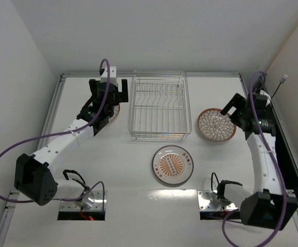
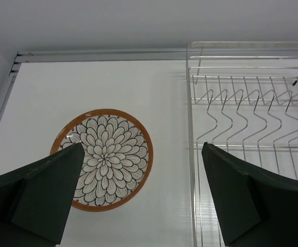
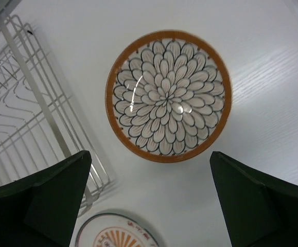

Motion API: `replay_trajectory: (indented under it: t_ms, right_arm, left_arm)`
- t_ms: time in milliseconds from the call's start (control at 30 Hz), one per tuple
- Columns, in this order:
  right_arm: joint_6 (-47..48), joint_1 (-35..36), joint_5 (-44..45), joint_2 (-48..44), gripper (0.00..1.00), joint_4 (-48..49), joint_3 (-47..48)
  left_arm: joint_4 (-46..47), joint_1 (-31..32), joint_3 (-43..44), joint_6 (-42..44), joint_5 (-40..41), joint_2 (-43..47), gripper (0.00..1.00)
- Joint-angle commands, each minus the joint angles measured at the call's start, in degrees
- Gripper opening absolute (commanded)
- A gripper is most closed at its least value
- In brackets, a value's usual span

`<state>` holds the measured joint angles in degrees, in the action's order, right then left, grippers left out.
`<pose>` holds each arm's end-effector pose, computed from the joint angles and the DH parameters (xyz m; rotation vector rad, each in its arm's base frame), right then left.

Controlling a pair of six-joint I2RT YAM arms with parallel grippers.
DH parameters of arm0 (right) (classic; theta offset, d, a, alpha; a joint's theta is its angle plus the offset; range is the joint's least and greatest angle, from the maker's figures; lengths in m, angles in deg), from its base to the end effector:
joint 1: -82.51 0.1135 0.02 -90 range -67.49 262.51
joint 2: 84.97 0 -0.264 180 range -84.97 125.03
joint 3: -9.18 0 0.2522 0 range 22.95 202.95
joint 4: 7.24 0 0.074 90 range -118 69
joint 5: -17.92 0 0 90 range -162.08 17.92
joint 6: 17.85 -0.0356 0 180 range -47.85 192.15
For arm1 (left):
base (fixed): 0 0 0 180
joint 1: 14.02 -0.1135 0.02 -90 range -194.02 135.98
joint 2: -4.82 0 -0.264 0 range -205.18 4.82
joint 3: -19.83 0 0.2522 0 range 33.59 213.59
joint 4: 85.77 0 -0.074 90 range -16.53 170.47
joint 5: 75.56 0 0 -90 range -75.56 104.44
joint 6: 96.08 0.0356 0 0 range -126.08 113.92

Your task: Load the plates into the dish rack

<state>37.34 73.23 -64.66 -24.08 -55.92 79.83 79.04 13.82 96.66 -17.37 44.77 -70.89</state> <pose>0.2215 -0.0408 0.3182 0.9067 2.0538 0.0950 0.2813 -0.1282 0.3488 -0.1140 1.7786 -0.0103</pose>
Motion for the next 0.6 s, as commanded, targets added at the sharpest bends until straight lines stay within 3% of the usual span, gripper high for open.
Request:
replay_trajectory:
  t_ms: [0, 100, 200, 567]
  right_arm:
    - [-6.6, -8.2, -13.4, 4.1, 1.00, 3.0, -3.6]
    - [-11.5, -16.8, -25.0, 9.1, 1.00, 8.9, -12.6]
    - [-13.9, -21.3, -31.5, 13.4, 1.00, 12.9, -15.5]
    - [-15.1, -27.2, -34.9, 22.7, 1.00, 14.6, -14.5]
  left_arm:
    - [4.6, 0.2, -0.6, -1.1, 2.4, 2.2, 1.00]
    - [4.6, 0.2, -0.6, -1.1, 4.1, 2.2, 1.00]
    - [4.6, 0.2, -0.6, -1.1, 4.9, 2.8, 1.00]
    - [3.4, 0.2, 0.5, -1.1, 6.5, 2.8, 1.00]
